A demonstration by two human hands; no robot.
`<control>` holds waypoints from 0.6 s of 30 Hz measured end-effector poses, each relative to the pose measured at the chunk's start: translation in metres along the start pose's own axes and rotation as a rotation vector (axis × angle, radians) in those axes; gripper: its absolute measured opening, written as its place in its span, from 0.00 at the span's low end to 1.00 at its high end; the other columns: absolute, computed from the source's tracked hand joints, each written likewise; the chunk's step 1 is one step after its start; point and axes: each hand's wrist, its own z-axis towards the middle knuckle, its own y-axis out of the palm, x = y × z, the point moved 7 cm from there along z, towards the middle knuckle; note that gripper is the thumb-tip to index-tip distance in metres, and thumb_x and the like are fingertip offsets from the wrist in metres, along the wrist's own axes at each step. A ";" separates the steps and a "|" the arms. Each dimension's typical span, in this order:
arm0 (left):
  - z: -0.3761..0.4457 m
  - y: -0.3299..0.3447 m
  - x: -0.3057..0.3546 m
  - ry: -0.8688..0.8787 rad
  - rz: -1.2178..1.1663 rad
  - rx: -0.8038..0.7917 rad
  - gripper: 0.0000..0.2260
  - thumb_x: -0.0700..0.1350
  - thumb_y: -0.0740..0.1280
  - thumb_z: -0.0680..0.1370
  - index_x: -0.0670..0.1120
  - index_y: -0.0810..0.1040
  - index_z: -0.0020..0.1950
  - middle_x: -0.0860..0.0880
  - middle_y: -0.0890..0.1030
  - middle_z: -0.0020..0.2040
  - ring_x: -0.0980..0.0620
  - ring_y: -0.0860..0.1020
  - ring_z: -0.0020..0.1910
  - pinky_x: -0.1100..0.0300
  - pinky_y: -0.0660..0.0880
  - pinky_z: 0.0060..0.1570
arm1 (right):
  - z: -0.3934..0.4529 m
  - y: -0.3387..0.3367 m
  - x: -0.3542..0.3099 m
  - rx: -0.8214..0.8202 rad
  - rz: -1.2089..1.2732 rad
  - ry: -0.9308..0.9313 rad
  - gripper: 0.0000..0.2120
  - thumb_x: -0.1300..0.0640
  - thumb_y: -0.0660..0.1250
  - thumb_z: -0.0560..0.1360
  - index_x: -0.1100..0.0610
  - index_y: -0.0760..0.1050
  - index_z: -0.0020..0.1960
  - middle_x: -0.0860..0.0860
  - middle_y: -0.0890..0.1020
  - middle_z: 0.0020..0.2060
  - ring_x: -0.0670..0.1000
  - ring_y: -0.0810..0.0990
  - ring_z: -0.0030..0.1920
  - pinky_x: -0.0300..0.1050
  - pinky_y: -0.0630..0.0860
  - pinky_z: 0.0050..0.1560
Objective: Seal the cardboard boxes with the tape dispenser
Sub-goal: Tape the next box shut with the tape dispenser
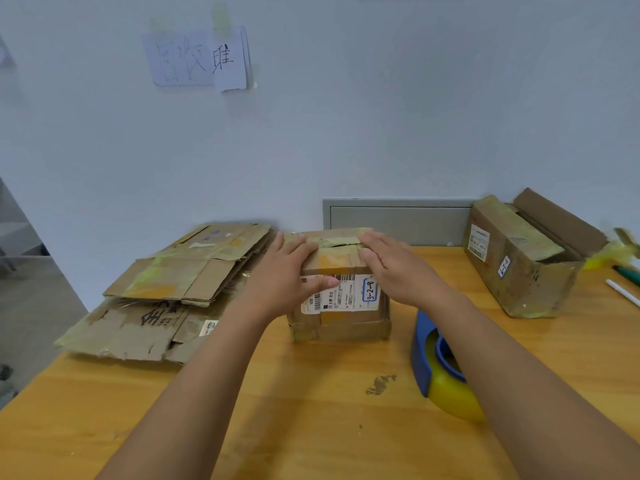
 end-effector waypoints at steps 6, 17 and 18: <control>-0.001 -0.001 0.000 -0.018 -0.020 -0.031 0.47 0.78 0.55 0.64 0.57 0.59 0.79 0.55 0.56 0.80 0.43 0.45 0.80 0.40 0.53 0.75 | 0.005 0.006 0.003 -0.138 -0.180 -0.040 0.49 0.23 0.55 0.70 0.48 0.47 0.82 0.42 0.46 0.81 0.47 0.45 0.80 0.52 0.56 0.76; -0.002 -0.013 0.016 0.050 0.056 -0.036 0.41 0.68 0.69 0.71 0.57 0.59 0.79 0.56 0.57 0.80 0.49 0.60 0.77 0.46 0.64 0.72 | -0.012 0.001 -0.005 0.047 -0.127 -0.011 0.47 0.34 0.71 0.71 0.55 0.56 0.80 0.47 0.59 0.79 0.51 0.63 0.75 0.49 0.68 0.69; -0.004 -0.013 0.017 0.057 0.058 -0.035 0.41 0.68 0.69 0.71 0.57 0.58 0.79 0.56 0.56 0.80 0.48 0.59 0.77 0.46 0.64 0.73 | -0.015 0.002 -0.005 0.061 -0.125 -0.011 0.47 0.34 0.70 0.71 0.55 0.56 0.80 0.47 0.59 0.79 0.51 0.64 0.75 0.49 0.68 0.69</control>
